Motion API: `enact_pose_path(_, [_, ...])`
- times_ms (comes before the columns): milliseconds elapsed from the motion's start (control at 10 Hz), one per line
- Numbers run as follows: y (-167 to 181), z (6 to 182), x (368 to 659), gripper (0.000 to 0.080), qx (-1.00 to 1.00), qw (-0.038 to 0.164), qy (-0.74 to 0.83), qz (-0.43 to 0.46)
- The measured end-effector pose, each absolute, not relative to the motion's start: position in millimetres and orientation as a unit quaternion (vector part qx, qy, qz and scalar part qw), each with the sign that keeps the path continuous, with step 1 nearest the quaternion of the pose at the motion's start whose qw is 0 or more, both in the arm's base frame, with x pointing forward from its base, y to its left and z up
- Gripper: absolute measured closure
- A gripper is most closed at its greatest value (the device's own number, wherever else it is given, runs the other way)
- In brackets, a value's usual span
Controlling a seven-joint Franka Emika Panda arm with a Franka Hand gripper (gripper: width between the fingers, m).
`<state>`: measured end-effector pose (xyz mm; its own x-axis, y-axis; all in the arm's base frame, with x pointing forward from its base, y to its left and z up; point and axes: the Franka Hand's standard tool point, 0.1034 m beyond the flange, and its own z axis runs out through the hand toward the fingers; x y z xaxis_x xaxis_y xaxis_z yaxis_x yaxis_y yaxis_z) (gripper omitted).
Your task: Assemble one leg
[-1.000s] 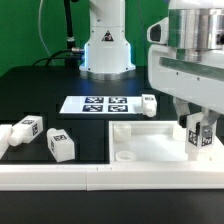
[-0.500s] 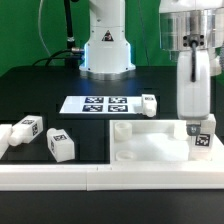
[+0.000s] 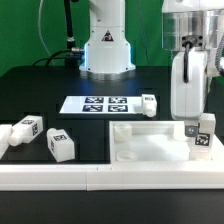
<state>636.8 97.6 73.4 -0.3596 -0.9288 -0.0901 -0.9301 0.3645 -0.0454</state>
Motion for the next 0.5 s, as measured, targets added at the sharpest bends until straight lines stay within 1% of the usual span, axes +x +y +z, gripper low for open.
enact_pose_path(100, [101, 83.3, 640, 0.0319, -0.566, 0.058, 0.822, 0.006])
enact_pose_path(200, [104, 103.8, 647, 0.0183, -0.572, 0.074, 0.817, 0.004])
enact_pose_path(300, [105, 126.6, 651, 0.0160, -0.573, 0.091, 0.814, 0.003])
enact_pose_path(400, [104, 139.5, 654, 0.0160, -0.576, 0.101, 0.811, 0.000])
enact_pose_path(500, [104, 136.7, 653, 0.0152, -0.576, 0.100, 0.811, -0.001])
